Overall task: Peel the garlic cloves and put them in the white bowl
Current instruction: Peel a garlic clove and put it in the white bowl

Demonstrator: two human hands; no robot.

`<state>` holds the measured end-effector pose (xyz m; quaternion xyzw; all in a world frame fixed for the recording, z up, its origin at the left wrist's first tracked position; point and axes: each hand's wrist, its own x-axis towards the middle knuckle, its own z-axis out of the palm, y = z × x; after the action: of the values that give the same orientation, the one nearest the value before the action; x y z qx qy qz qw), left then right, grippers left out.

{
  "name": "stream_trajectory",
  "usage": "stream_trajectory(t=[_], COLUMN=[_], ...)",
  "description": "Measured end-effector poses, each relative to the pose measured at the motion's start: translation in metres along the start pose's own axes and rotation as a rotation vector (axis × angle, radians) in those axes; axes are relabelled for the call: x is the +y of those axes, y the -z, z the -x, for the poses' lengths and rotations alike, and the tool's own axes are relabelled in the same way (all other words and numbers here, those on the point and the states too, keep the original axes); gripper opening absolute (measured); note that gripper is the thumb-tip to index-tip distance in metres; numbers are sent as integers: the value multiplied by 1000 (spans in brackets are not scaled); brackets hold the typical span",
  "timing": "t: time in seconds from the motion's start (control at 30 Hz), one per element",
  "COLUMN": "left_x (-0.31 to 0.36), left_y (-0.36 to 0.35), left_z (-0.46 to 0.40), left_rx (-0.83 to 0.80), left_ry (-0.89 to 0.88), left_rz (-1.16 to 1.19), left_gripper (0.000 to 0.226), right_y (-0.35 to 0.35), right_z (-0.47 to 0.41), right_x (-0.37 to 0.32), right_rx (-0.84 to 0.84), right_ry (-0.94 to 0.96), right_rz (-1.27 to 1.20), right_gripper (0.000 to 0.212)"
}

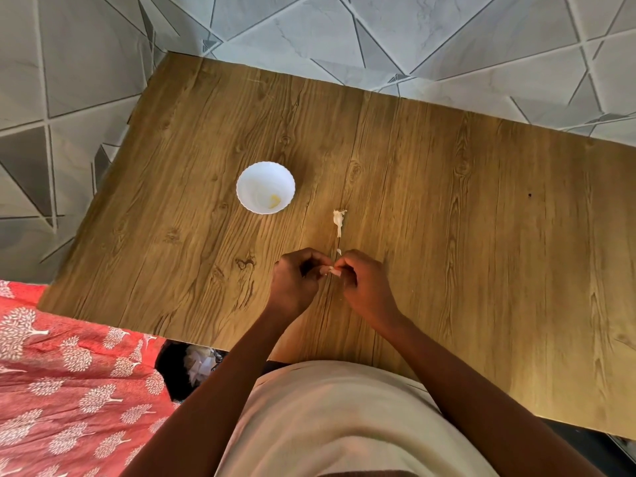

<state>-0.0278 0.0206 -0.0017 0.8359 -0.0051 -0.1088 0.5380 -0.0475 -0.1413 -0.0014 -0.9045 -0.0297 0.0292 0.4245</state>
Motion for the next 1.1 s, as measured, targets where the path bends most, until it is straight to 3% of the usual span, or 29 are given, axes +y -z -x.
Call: stream_trajectory(t=[0.13, 0.37, 0.77, 1.0, 1.1], left_x=[-3, -10, -4, -4, -11], left_y=[9, 16, 10, 7, 8], left_z=[-6, -4, 4, 2, 2], left_rx=[-21, 3, 41, 18, 72], left_ry=[35, -160, -270, -157, -164], left_rz=[-27, -332, -297, -129, -168], left_gripper=[27, 25, 27, 24, 28], right_y=[6, 7, 6, 5, 5], right_z=[-3, 1, 1, 2, 2], right_x=[9, 10, 7, 7, 5], right_rx=[26, 17, -15, -63, -74], right_ry=[102, -43, -73, -6, 3], right_rz=[81, -38, -32, -9, -4], right_gripper=[9, 10, 10, 10, 9])
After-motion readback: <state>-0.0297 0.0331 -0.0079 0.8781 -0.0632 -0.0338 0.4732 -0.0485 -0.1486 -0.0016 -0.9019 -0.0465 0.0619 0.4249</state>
